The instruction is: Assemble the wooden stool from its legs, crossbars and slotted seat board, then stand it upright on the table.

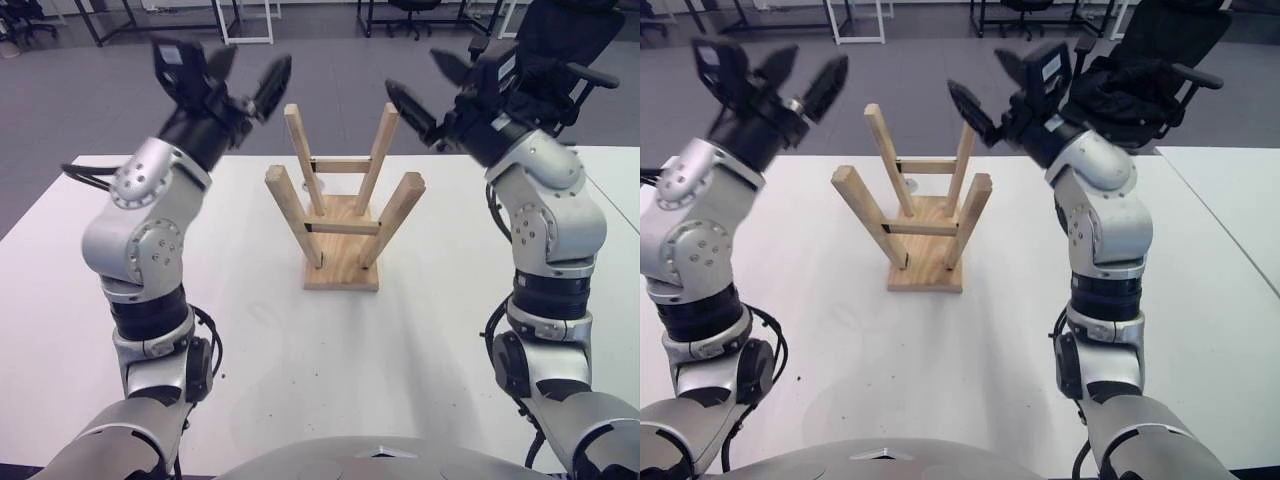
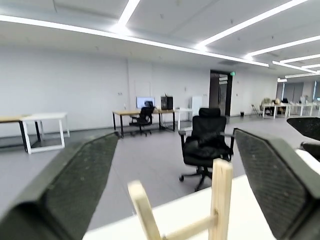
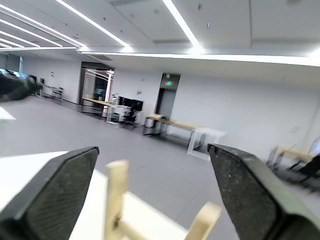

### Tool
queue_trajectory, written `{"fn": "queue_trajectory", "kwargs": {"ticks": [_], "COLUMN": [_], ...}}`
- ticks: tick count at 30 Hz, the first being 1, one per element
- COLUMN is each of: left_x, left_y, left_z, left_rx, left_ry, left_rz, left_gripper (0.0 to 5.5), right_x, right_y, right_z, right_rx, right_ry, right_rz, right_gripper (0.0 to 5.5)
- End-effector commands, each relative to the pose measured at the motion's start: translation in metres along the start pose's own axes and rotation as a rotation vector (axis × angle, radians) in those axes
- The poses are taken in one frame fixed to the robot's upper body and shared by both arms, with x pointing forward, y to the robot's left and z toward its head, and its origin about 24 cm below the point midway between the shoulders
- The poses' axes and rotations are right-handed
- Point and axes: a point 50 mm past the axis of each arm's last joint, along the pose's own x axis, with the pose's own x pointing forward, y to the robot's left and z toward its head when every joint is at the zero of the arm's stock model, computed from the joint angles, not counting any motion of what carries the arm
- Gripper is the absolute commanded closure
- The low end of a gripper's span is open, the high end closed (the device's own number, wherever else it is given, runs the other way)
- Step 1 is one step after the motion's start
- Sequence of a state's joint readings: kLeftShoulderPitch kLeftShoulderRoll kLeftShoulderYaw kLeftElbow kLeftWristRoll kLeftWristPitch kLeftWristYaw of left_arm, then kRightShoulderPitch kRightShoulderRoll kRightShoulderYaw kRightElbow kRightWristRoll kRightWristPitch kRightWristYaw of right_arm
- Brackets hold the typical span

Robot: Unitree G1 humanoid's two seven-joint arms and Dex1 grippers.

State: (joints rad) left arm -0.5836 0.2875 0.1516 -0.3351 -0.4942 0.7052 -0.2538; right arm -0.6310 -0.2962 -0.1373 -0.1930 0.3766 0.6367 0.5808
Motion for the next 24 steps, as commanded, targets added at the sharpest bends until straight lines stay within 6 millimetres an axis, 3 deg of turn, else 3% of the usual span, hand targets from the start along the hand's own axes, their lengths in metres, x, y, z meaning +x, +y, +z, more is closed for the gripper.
{"fn": "queue_trajectory", "kwargs": {"ticks": [1,3,6,9,13,17,19,20,22,24], "left_x": [-0.009,-0.012,-0.01,-0.004,0.007,0.01,0.004,0.002,-0.001,-0.004], "left_y": [-0.007,-0.018,-0.017,-0.015,0.0,0.011,0.009,0.01,0.009,0.004], "left_z": [-0.083,-0.09,-0.096,-0.076,-0.02,0.06,0.082,0.079,0.05,0.005], "left_rx": [0.07,0.061,0.065,0.057,0.032,0.068,0.102,0.109,0.07,-0.012], "left_ry": [0.261,0.25,0.269,0.184,-0.005,-0.223,-0.266,-0.252,-0.151,-0.015], "left_rz": [0.027,0.009,0.004,-0.005,0.023,-0.008,-0.039,-0.047,-0.051,-0.063], "left_gripper": [1.27,1.27,1.27,1.27,1.27,1.27,1.27,1.27,1.27,1.27], "right_x": [-0.008,-0.003,0.006,0.013,0.014,0.013,0.006,0.002,-0.004,-0.008], "right_y": [0.013,0.015,0.013,0.019,0.013,0.005,0.005,0.006,0.002,-0.002], "right_z": [-0.064,-0.057,-0.045,-0.04,-0.022,0.037,0.065,0.069,0.053,0.012], "right_rx": [0.091,0.085,0.098,0.09,0.08,0.07,0.093,0.112,0.157,0.194], "right_ry": [0.301,0.27,0.233,0.223,0.144,-0.11,-0.235,-0.262,-0.204,-0.003], "right_rz": [0.018,0.012,-0.014,0.018,-0.007,0.02,0.071,0.09,0.073,0.032], "right_gripper": [1.42,1.42,1.42,1.42,1.42,1.42,1.42,1.42,1.42,1.42]}}
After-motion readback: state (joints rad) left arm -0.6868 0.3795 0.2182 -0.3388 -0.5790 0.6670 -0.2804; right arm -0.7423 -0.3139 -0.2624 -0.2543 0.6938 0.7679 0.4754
